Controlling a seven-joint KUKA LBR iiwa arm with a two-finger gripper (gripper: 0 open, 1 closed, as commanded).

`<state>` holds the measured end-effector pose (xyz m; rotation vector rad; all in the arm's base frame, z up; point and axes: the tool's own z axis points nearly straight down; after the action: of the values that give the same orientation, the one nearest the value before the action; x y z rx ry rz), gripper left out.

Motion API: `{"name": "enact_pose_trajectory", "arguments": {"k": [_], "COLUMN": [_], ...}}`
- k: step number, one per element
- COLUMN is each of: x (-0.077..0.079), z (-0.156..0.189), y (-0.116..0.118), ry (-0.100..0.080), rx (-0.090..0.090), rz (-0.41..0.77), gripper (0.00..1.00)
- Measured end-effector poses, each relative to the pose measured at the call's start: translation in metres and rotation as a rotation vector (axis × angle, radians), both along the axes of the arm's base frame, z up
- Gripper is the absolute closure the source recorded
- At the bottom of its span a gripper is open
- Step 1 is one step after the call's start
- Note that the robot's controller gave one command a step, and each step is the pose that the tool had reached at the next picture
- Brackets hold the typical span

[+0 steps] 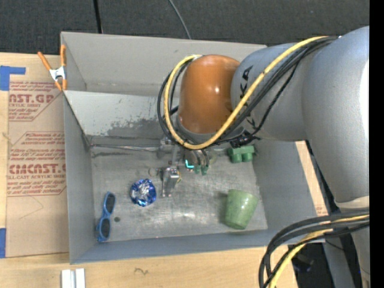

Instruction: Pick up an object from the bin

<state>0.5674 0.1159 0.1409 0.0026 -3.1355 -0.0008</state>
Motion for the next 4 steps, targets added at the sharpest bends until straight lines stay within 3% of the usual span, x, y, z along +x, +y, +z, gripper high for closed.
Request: {"name": "enact_pose_trajectory", "arguments": {"k": [1, 4], "x": [0.0194, 0.0210], "z": [-0.0700, -0.0666], "y": [-0.0486, -0.0452], "ry": [-0.013, -0.006], "rx": [0.004, 0.001], "rz": [0.089, 0.091], "gripper": [0.00, 0.00]}}
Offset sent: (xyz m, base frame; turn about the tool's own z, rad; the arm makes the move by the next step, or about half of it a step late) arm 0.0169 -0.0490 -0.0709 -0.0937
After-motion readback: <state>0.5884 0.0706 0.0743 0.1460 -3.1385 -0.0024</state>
